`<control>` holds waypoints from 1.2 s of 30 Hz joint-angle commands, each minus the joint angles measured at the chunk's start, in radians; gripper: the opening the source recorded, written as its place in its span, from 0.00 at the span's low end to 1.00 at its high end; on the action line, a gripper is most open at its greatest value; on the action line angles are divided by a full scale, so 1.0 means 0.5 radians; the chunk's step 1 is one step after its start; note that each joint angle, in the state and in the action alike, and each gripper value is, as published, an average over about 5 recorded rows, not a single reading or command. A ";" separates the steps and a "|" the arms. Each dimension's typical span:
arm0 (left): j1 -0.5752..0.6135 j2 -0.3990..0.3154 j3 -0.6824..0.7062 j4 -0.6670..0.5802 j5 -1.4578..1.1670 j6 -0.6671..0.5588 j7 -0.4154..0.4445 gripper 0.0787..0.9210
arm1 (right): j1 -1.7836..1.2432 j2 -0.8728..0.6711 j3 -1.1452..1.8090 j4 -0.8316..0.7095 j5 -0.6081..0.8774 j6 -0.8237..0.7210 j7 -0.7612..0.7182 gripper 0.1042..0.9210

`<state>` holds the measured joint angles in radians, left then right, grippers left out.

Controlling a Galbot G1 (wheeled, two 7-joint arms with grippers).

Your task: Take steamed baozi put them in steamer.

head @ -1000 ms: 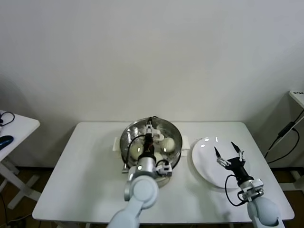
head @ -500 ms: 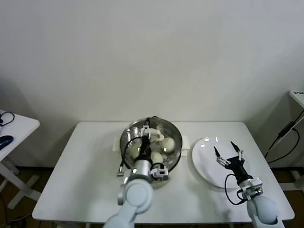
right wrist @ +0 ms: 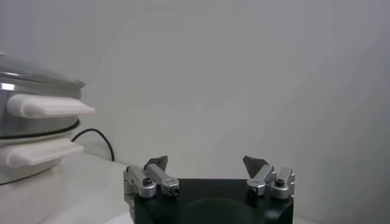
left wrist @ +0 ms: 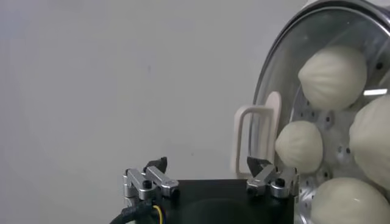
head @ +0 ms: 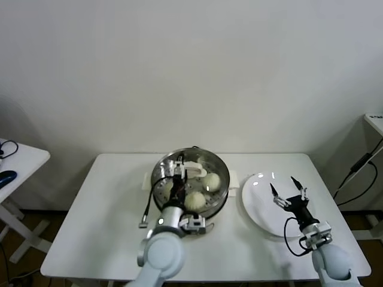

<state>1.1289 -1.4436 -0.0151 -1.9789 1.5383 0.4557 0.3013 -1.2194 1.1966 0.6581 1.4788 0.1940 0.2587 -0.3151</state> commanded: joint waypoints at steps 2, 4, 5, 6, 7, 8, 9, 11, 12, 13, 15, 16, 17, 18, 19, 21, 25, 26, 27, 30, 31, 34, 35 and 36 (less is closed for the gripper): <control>0.161 0.095 -0.054 -0.198 -0.169 -0.042 0.007 0.88 | 0.024 -0.006 0.004 -0.032 0.001 -0.001 0.001 0.88; 0.200 0.108 -0.072 -0.223 -0.204 -0.051 0.004 0.88 | 0.032 -0.009 0.003 -0.039 0.003 -0.002 0.001 0.88; 0.218 0.114 -0.082 -0.240 -0.224 -0.056 -0.001 0.88 | 0.035 -0.011 0.003 -0.040 0.006 -0.003 0.001 0.88; 0.236 0.122 -0.095 -0.261 -0.254 -0.058 -0.009 0.88 | 0.037 -0.012 0.001 -0.040 0.009 -0.006 0.002 0.88; 0.252 0.131 -0.114 -0.284 -0.294 -0.060 -0.019 0.88 | 0.038 -0.014 0.000 -0.038 0.012 -0.009 0.003 0.88; 0.269 0.145 -0.144 -0.313 -0.353 -0.064 -0.040 0.88 | 0.037 -0.018 -0.003 -0.034 0.015 -0.014 0.006 0.88; 0.283 0.161 -0.177 -0.341 -0.417 -0.066 -0.068 0.88 | 0.036 -0.024 -0.008 -0.028 0.020 -0.019 0.010 0.88; 0.308 0.203 -0.266 -0.397 -0.605 -0.071 -0.150 0.88 | 0.032 -0.040 -0.024 -0.009 0.051 -0.036 0.022 0.88; 0.319 0.228 -0.319 -0.423 -0.710 -0.076 -0.202 0.88 | 0.029 -0.048 -0.035 0.005 0.073 -0.047 0.031 0.88; 0.328 0.254 -0.376 -0.445 -0.844 -0.087 -0.260 0.88 | 0.026 -0.057 -0.046 0.021 0.097 -0.057 0.041 0.88; 0.351 0.307 -0.497 -0.479 -1.139 -0.122 -0.386 0.88 | 0.020 -0.071 -0.064 0.052 0.135 -0.073 0.061 0.88; 0.365 0.328 -0.555 -0.487 -1.287 -0.151 -0.446 0.88 | 0.017 -0.078 -0.073 0.064 0.152 -0.075 0.068 0.88; 0.385 0.346 -0.619 -0.492 -1.442 -0.186 -0.509 0.88 | 0.013 -0.085 -0.079 0.073 0.165 -0.075 0.075 0.88; 0.407 0.358 -0.677 -0.493 -1.582 -0.220 -0.564 0.88 | 0.010 -0.091 -0.084 0.078 0.178 -0.074 0.079 0.88; 0.432 0.363 -0.737 -0.490 -1.727 -0.258 -0.620 0.88 | 0.006 -0.095 -0.088 0.081 0.193 -0.074 0.082 0.88; 0.490 0.358 -0.860 -0.472 -2.017 -0.354 -0.713 0.88 | -0.003 -0.101 -0.090 0.084 0.221 -0.069 0.083 0.88; 0.601 0.326 -1.090 -0.385 -2.508 -0.590 -0.787 0.88 | -0.036 -0.108 -0.085 0.100 0.262 -0.069 0.066 0.88; 0.627 0.319 -1.143 -0.357 -2.627 -0.636 -0.787 0.88 | -0.045 -0.110 -0.086 0.105 0.264 -0.070 0.061 0.88; 0.653 0.311 -1.190 -0.328 -2.746 -0.671 -0.786 0.88 | -0.055 -0.112 -0.087 0.111 0.265 -0.071 0.056 0.88; 0.709 0.271 -1.289 -0.246 -3.061 -0.726 -0.787 0.88 | -0.078 -0.105 -0.090 0.132 0.318 -0.065 0.052 0.88; 0.724 0.250 -1.309 -0.222 -3.141 -0.742 -0.785 0.88 | -0.086 -0.101 -0.090 0.141 0.342 -0.063 0.051 0.88; 0.762 0.186 -1.336 -0.153 -3.293 -0.834 -0.762 0.88 | -0.107 -0.091 -0.092 0.157 0.380 -0.054 0.054 0.88; 0.773 0.166 -1.339 -0.128 -3.328 -0.867 -0.748 0.88 | -0.113 -0.091 -0.092 0.159 0.380 -0.051 0.056 0.88; 0.780 0.152 -1.341 -0.098 -3.363 -0.901 -0.735 0.88 | -0.118 -0.091 -0.093 0.161 0.380 -0.048 0.059 0.88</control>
<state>1.4247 -1.3171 -0.5084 -2.1262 0.3992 0.1905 -0.0177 -1.2548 1.1501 0.6166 1.5362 0.3225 0.2316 -0.2879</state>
